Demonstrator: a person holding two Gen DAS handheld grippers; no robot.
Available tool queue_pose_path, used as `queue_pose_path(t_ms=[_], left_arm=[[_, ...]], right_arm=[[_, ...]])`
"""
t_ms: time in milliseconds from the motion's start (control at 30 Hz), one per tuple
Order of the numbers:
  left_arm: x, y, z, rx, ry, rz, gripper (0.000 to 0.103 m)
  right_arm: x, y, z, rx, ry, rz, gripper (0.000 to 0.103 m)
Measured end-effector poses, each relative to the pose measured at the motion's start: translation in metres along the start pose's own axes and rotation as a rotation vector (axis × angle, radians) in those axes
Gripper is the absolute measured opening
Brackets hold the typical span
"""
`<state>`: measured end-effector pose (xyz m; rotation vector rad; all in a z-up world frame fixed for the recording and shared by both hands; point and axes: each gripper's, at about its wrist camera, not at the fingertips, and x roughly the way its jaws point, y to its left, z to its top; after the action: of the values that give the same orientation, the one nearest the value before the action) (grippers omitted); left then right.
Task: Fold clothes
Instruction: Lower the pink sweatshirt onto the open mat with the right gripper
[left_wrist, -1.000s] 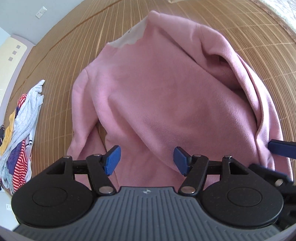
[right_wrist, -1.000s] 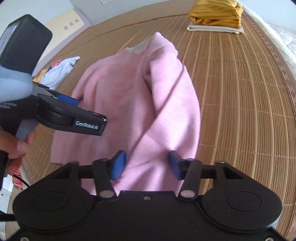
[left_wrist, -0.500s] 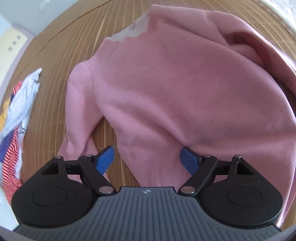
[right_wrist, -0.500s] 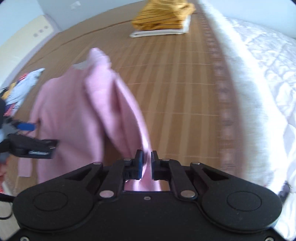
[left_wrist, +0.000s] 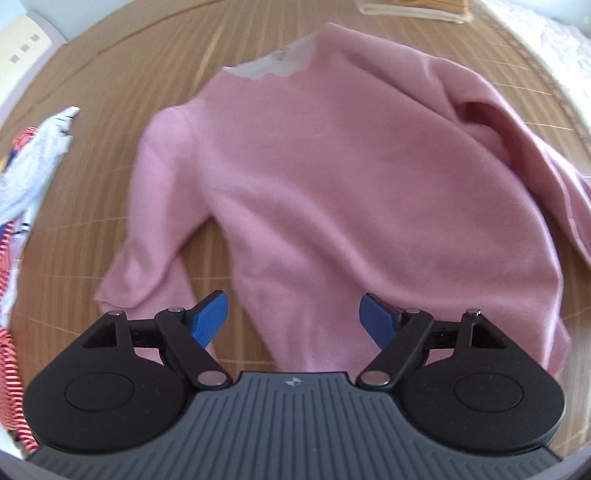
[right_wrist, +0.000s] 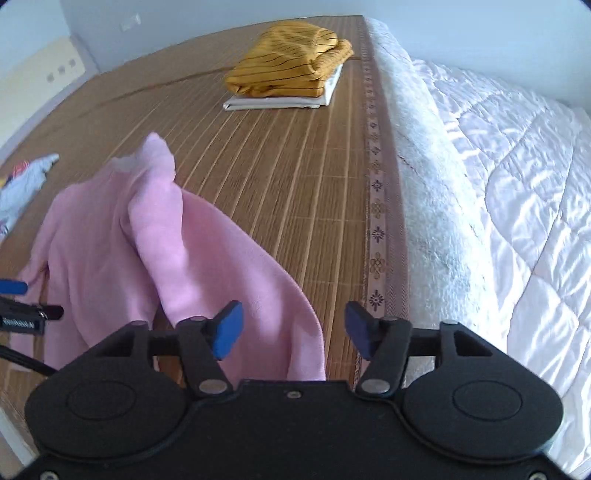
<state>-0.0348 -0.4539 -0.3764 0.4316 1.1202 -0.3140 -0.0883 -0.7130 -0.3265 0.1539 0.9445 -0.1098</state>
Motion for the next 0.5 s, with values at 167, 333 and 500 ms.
queue_pose_path(t_ms=[167, 333, 500], left_arm=[[0.009, -0.007, -0.019, 0.04, 0.014, -0.006, 0.084], [0.007, 0.008, -0.035, 0.075, 0.059, 0.013, 0.089], [0.003, 0.033, -0.054, 0.105, 0.1, 0.029, 0.089]], right_arm=[[0.031, 0.01, -0.009, -0.023, 0.121, -0.053, 0.053], [0.032, 0.012, -0.004, -0.094, 0.155, -0.029, 0.007], [0.018, -0.003, 0.036, -0.286, 0.113, -0.188, 0.007]])
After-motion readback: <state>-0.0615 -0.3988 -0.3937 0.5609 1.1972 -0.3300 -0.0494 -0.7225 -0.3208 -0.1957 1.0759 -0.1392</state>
